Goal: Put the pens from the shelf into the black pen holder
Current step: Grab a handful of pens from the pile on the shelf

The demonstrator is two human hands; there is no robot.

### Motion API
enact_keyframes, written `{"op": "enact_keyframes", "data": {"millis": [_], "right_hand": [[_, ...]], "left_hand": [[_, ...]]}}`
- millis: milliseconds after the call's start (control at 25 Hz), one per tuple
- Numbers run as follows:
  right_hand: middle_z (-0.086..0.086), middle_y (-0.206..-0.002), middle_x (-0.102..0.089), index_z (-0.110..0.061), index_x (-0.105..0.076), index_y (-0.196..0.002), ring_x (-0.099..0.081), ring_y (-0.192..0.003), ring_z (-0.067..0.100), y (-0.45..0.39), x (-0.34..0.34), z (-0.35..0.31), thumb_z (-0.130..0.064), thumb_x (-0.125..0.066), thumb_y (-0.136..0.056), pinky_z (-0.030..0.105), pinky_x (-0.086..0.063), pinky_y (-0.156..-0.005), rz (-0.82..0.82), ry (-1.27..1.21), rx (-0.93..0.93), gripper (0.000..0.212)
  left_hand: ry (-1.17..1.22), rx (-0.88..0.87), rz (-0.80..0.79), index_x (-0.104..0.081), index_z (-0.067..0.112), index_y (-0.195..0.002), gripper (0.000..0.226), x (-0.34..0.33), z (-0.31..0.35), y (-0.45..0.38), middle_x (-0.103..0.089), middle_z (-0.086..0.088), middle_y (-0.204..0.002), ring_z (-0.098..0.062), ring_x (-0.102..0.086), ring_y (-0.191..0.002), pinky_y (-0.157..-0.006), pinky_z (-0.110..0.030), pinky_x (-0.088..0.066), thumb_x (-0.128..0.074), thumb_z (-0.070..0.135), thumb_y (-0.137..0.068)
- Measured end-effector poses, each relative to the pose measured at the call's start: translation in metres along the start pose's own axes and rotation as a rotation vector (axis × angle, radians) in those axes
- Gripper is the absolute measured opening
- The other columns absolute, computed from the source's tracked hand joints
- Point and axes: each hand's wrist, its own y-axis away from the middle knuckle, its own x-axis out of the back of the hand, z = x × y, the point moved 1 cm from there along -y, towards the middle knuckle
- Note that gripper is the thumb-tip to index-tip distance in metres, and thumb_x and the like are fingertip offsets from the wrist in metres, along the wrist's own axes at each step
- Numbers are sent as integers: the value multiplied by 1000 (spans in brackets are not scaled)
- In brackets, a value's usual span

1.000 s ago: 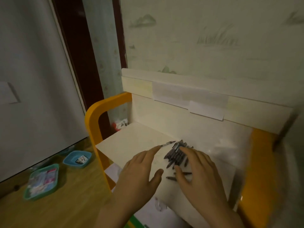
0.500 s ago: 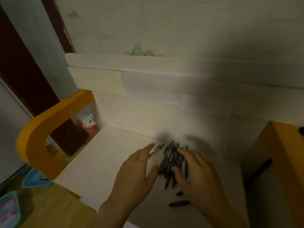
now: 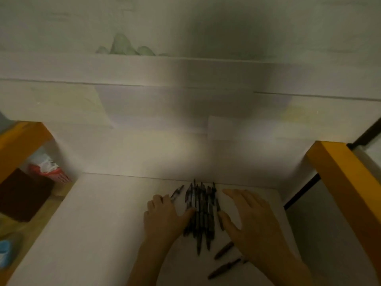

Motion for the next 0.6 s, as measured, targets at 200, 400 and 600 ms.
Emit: {"op": "enact_keyframes", "data": {"millis": [200,400,600], "right_hand": [[-7,-112,-65,-26,-61,-118,-60,-104,19,-7,-4,5,-50,-47,-86,35,-49,-89,40,-1,-6,43],[-7,-112,-65,-24,-65,-114,-60,-105,19,-14,-12,8,-49,-44,-86,36,-49,-91,31,27,16,43],[-7,-110,-65,-25,-67,-109,-59,-106,18,-16,-16,11,-48,-44,-85,37,-49,-91,32,44,38,40]], "left_hand": [[156,-38,-103,-45,15,-128,78,-15,24,-10,-42,-6,-117,-22,-45,-109,-88,-35,-49,-55,72,-75],[325,2,-167,-48,11,-113,62,-18,30,-20,-51,-8,-107,-23,-55,-97,-78,-35,-54,-70,54,-73],[408,34,-202,-47,10,-92,41,-18,35,-27,-62,-8,-94,-21,-63,-82,-59,-26,-50,-71,40,-77]]}}
